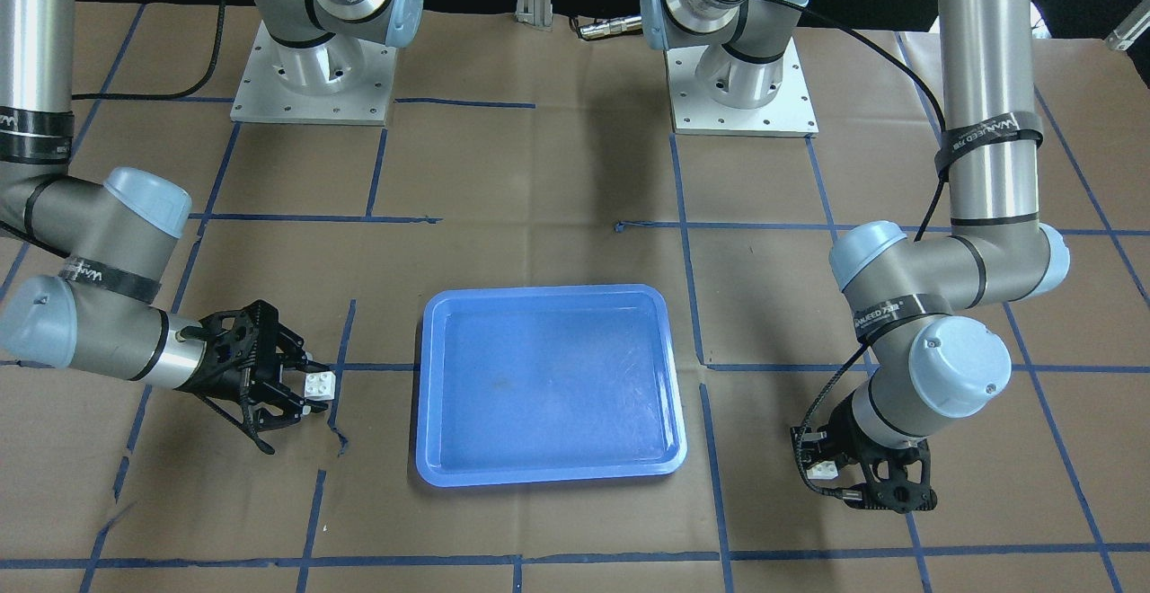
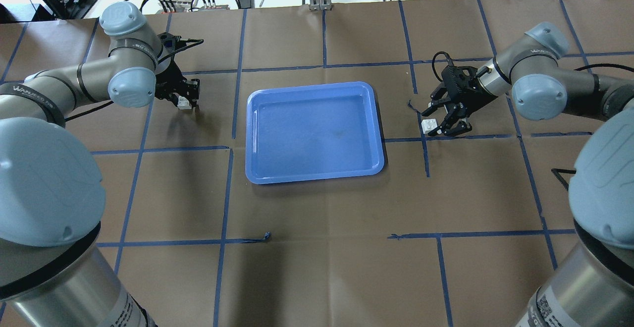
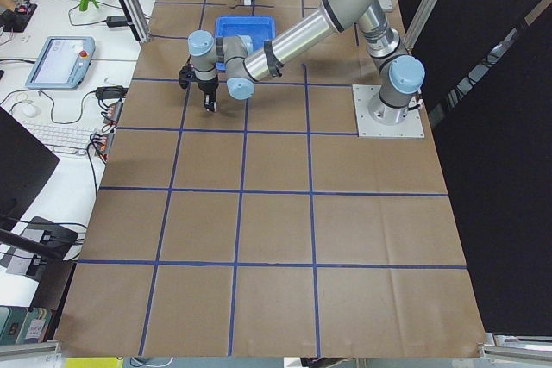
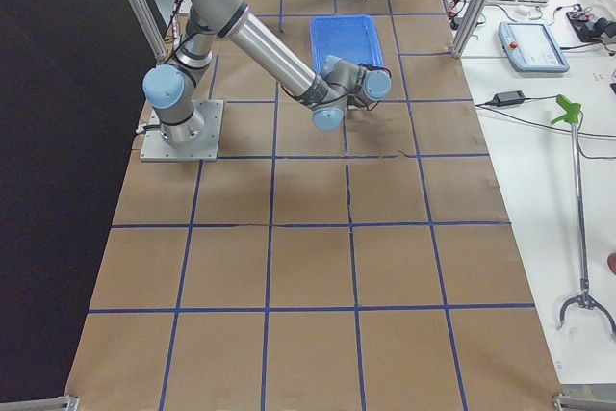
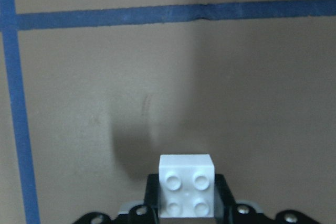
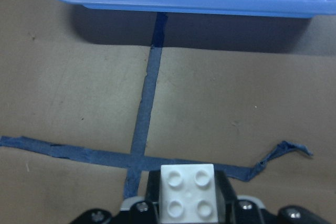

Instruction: Assemble white blocks and place on blue tray

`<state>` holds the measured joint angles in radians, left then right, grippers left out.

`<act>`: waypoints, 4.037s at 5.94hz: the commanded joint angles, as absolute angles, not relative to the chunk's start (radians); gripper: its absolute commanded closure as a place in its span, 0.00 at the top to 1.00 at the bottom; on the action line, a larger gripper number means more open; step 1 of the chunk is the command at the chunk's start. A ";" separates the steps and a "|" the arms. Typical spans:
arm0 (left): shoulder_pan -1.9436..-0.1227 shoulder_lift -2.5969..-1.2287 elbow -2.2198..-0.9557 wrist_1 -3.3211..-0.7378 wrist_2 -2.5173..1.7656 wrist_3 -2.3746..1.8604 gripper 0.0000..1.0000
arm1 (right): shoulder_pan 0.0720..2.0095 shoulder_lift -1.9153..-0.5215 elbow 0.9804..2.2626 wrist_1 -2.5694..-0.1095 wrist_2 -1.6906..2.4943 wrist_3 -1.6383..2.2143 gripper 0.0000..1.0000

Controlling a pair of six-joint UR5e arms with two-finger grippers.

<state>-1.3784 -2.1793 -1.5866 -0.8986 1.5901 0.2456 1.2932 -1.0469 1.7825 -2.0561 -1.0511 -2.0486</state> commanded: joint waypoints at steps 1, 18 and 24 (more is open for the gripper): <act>-1.406 -2.151 -1.589 -0.900 1.624 0.393 0.00 | 1.292 -1.057 1.770 -2.056 -1.051 -2.043 0.23; -1.901 -2.113 -1.674 -0.840 1.611 1.163 0.83 | 1.293 -1.384 1.891 -1.974 -0.968 -1.782 0.23; -1.726 -1.616 -1.611 -1.508 1.623 0.794 0.88 | 1.492 -1.310 1.885 -2.116 -0.968 -1.696 0.23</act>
<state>-1.7610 -1.6869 -1.6118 -1.4059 1.6227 0.8951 1.4327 -1.3425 1.8878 -2.0580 -0.9687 -1.7440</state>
